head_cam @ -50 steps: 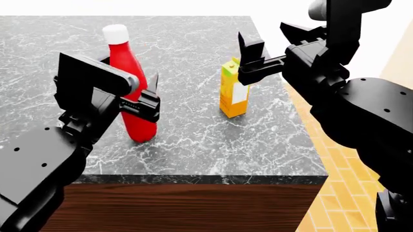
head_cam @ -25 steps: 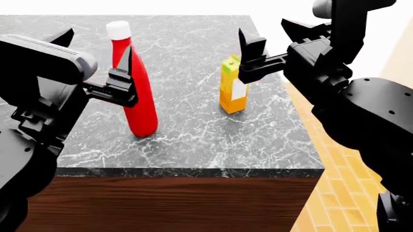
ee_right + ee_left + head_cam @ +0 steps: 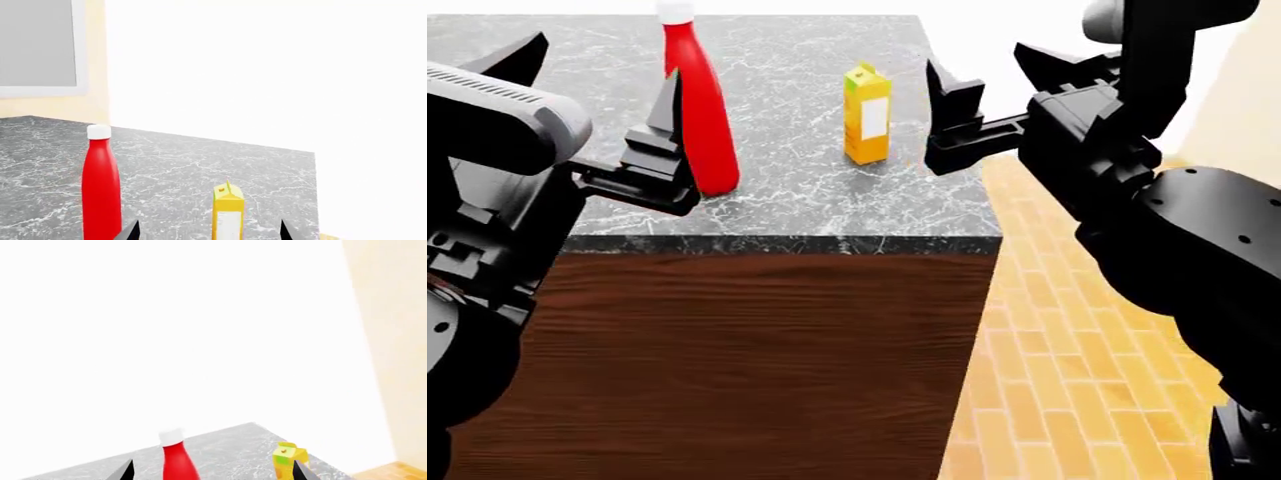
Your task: Move the drinks to the dining counter.
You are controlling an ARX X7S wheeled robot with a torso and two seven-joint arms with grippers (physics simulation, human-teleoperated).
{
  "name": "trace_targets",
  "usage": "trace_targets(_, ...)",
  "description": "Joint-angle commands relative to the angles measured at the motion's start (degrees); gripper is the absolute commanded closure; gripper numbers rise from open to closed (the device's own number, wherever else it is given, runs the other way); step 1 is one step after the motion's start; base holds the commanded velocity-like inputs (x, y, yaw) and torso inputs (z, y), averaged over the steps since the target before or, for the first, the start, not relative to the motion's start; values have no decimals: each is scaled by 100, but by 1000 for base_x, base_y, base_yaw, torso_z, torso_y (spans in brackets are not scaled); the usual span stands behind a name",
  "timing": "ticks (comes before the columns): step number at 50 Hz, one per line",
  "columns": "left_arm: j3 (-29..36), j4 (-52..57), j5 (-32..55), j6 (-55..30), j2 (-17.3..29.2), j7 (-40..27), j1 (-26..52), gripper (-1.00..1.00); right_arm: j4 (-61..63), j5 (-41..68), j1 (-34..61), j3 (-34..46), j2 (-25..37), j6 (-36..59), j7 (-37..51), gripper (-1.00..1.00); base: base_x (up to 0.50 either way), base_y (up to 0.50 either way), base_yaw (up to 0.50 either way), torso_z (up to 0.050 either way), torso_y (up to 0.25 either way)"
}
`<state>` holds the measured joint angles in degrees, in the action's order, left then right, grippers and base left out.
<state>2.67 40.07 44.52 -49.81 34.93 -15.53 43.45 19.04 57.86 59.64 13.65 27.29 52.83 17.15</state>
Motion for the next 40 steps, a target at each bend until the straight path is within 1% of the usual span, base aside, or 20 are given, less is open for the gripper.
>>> trace_targets(1, 21, -5, 23, 5, -10, -18, 23, -100, -15, 94, -64, -70, 11, -14, 28, -100, -498, -366, 0, 0, 0)
trace_targets(20, 103, -43, 42, 18, -16, 0, 79, -100, -12, 314, -128, -259, -55, -185, -45, -100, -458, -425, 0, 0, 0)
trace_targets(40, 250, -82, -33, 99, -17, 43, 39, -100, 53, 375, -178, -239, -23, -239, -115, -100, -293, -502, 0, 0, 0)
